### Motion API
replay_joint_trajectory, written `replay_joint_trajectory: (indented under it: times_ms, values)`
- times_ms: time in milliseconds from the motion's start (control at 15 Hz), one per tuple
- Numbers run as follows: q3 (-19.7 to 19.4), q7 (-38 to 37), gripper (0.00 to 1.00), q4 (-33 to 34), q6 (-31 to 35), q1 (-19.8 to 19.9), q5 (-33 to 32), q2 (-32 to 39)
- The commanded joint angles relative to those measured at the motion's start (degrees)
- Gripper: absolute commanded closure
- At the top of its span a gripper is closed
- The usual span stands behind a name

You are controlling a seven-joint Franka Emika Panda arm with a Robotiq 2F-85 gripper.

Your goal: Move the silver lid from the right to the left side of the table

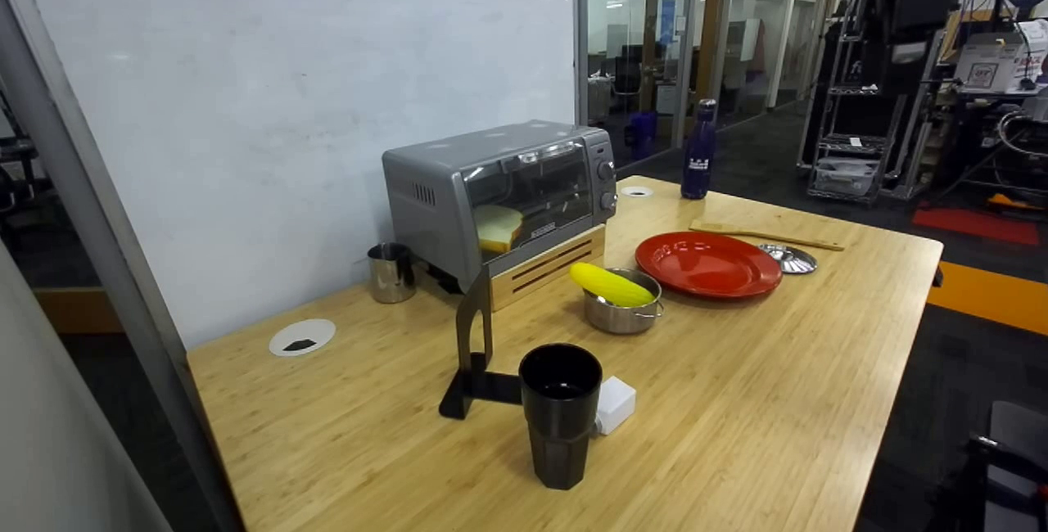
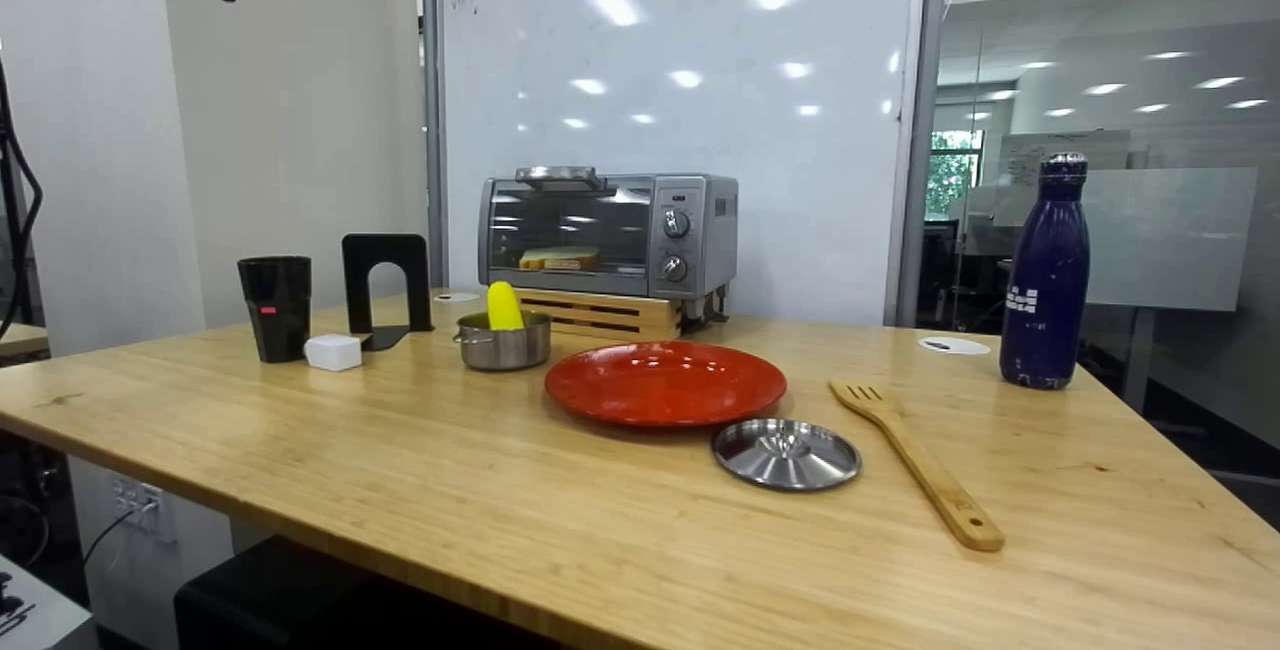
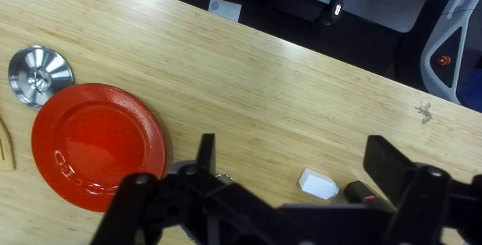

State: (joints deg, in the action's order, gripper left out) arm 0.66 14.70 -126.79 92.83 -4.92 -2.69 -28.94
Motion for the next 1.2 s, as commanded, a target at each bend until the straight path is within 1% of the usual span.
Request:
replay_joint_trajectory:
  times_ms: [0,133,333,467,667,800,933,1000,1133]
  values:
    - [-4.9,4.0,0.00,0.2,-1.1,2.5,-2.7,-1.0]
    - [-8.6,6.7,0.00,0.9,-1.4,4.2,-4.5,-1.1]
    - [-14.7,12.1,0.00,2.0,0.0,7.0,-6.4,0.1]
    - [-18.4,16.1,0.00,3.3,1.1,8.4,-7.9,2.9]
    - [-23.7,21.9,0.00,6.1,3.6,10.0,-9.3,9.1]
    - [-25.9,25.8,0.00,8.7,5.5,11.1,-9.5,14.4]
    - [-26.9,29.1,0.00,11.9,7.1,12.4,-9.1,19.8]
    - [-27.0,30.3,0.00,13.7,7.7,13.2,-8.6,22.5]
    - [-26.0,31.6,0.00,17.8,6.2,14.8,-8.4,26.6]
